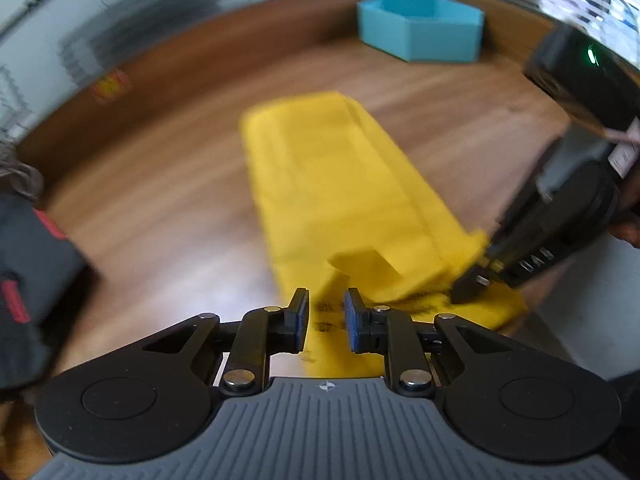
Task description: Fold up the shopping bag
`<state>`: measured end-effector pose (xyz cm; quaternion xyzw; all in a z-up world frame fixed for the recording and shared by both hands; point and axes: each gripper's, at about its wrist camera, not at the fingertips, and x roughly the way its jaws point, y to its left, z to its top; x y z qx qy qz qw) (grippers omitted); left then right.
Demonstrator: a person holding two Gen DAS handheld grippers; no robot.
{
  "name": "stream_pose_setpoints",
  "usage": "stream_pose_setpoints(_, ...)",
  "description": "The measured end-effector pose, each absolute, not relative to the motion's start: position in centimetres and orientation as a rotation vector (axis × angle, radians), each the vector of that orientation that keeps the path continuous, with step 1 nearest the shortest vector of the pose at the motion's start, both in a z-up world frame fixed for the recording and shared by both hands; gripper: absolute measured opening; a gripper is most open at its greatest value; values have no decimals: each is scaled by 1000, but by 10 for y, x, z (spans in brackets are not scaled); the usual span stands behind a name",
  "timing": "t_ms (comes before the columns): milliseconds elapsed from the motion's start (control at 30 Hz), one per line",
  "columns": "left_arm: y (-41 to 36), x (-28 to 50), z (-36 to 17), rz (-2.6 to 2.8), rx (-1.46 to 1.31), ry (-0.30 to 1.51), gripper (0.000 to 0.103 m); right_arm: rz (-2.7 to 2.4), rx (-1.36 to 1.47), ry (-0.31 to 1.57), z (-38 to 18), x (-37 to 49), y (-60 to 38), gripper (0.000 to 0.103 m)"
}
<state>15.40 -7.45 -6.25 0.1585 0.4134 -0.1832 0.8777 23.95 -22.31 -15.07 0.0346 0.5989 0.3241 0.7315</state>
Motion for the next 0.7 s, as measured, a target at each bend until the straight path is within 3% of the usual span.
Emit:
stream_pose_setpoints(267,-121,150,-94,-635,576,915,14,754,66,1336,-151,242,-228,0)
stream_pose_setpoints(433,-122,191,-133,-585,557,1028,13,807,20,1343,-151,246,-222,0)
stream_pose_setpoints(600,-115,204,-134,-562,480,1091,12,834,-19,1308,-150,240,-220,0)
stream_pose_setpoints(700,-119,189,-135,-570,517,1094,11,868,-147,1194,-143,221,-214,0)
